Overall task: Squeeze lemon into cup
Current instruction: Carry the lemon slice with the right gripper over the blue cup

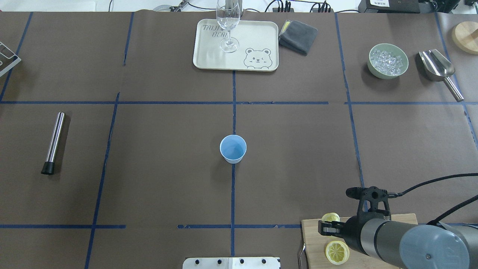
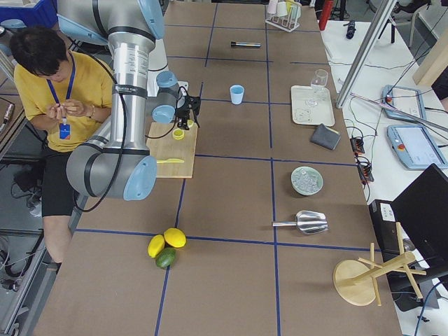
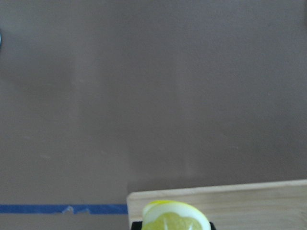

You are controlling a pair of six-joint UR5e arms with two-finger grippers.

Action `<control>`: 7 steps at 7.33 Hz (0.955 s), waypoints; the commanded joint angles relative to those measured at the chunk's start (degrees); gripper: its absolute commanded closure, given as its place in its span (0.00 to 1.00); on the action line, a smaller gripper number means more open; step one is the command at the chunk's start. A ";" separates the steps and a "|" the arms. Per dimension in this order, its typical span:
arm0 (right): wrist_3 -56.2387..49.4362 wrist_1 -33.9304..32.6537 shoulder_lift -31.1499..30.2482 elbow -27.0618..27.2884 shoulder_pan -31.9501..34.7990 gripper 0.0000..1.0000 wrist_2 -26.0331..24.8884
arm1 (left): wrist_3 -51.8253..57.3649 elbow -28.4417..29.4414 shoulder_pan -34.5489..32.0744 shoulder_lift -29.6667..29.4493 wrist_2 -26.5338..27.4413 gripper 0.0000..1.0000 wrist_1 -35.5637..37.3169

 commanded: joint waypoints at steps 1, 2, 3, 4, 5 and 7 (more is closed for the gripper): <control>-0.03 -10.67 11.26 -0.47 4.75 0.51 0.37 | -0.04 -0.18 0.00 0.09 0.00 0.00 0.00; 0.05 -15.17 18.62 -2.91 6.77 0.51 0.72 | -0.04 -0.18 0.00 0.09 0.00 0.00 0.00; 0.58 -16.69 24.61 -6.76 8.53 0.51 0.99 | -0.04 -0.18 0.00 0.09 -0.09 0.00 0.00; 1.89 -16.71 29.89 -11.33 10.64 0.51 2.64 | 0.05 -0.18 0.00 0.09 0.00 0.00 0.00; 2.42 -16.71 34.99 -16.33 13.79 0.51 5.62 | -0.04 -0.09 0.00 0.09 -0.09 0.00 0.00; 2.43 -16.62 43.00 -25.21 17.68 0.51 8.89 | 0.05 -0.18 0.00 0.52 -0.09 0.00 0.00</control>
